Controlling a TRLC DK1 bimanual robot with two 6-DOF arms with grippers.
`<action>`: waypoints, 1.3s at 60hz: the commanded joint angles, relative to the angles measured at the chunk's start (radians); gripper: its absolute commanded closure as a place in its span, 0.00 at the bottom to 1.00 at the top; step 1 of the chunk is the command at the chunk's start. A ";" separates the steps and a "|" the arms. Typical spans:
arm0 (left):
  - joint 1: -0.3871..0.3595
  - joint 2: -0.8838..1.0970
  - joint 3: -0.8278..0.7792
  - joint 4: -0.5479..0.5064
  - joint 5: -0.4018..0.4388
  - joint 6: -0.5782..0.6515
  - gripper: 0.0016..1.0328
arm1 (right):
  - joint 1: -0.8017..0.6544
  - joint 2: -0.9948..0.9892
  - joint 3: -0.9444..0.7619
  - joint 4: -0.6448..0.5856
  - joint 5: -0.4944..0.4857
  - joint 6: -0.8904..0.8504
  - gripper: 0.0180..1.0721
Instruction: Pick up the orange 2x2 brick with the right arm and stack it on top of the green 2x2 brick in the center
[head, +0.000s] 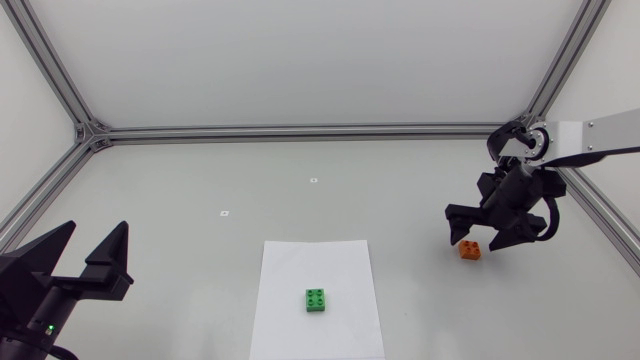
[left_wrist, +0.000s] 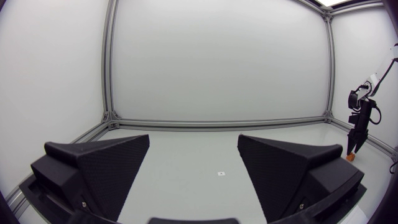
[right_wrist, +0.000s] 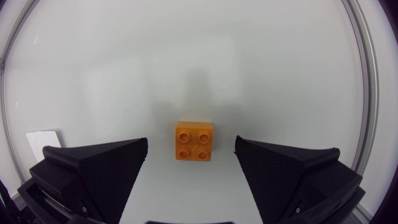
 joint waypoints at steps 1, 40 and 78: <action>0.003 -0.008 -0.041 -0.015 0.004 0.013 0.04 | 0.001 0.037 -0.026 0.012 0.002 0.016 0.09; 0.003 -0.008 -0.041 -0.015 0.004 0.013 0.04 | 0.023 0.025 -0.052 0.038 0.037 0.020 0.32; 0.003 -0.008 -0.041 -0.015 0.006 0.013 0.04 | 0.027 0.000 -0.065 0.051 0.036 0.019 0.44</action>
